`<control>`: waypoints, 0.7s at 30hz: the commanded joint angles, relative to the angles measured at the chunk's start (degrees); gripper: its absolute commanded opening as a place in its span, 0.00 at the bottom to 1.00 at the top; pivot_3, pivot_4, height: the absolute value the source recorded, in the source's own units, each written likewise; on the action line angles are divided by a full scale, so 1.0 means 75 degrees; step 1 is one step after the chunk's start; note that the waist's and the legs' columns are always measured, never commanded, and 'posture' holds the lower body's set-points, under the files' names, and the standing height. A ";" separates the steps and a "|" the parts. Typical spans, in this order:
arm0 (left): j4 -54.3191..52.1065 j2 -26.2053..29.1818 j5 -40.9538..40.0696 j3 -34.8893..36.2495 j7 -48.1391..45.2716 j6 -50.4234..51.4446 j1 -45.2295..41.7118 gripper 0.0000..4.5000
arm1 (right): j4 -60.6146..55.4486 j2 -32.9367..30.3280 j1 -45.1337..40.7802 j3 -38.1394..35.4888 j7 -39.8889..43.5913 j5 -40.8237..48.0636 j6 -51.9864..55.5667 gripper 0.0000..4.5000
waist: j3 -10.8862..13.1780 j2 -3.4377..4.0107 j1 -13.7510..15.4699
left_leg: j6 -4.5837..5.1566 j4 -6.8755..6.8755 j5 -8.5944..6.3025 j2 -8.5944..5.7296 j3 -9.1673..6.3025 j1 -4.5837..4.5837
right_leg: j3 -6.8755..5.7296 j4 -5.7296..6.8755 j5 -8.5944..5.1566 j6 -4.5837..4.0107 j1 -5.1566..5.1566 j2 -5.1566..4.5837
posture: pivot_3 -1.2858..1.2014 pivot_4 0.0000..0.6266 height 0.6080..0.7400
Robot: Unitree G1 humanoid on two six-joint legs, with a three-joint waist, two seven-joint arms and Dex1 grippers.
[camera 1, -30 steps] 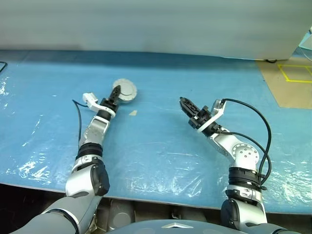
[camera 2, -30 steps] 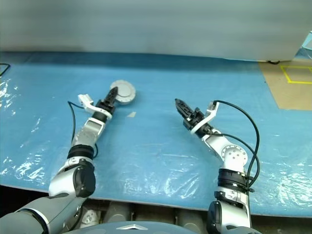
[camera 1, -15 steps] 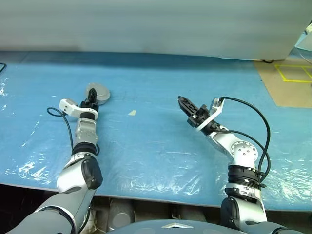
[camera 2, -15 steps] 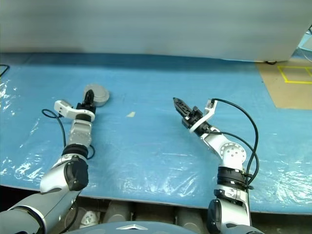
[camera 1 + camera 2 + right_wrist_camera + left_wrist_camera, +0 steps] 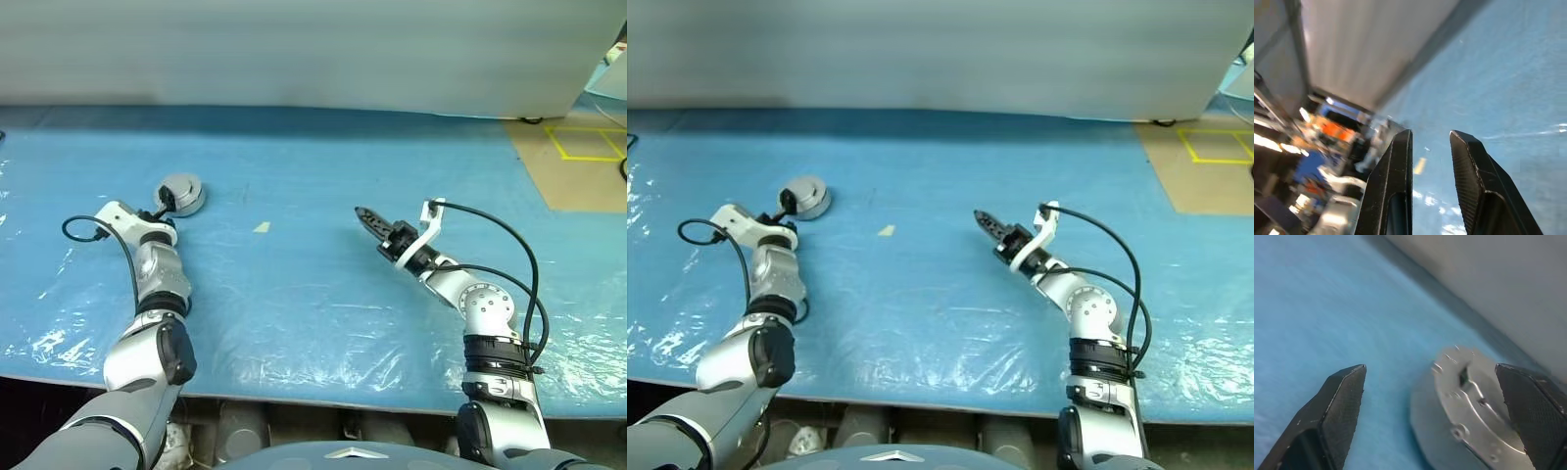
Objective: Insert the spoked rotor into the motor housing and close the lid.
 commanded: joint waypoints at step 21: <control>-0.6736 0.0953 0.0155 -0.4083 -0.5991 0.2413 0.3271 1.00 | -0.1243 -0.0898 0.0598 0.2345 0.2155 -0.4361 -0.4536 0.70 | 0.0008 -0.0012 0.0030 | 0.0003 0.0010 -0.0001 0.0004 0.0016 0.0003 | 0.0024 0.0005 0.0003 0.0000 -0.0010 -0.0001 | 0.52 0.24 1.00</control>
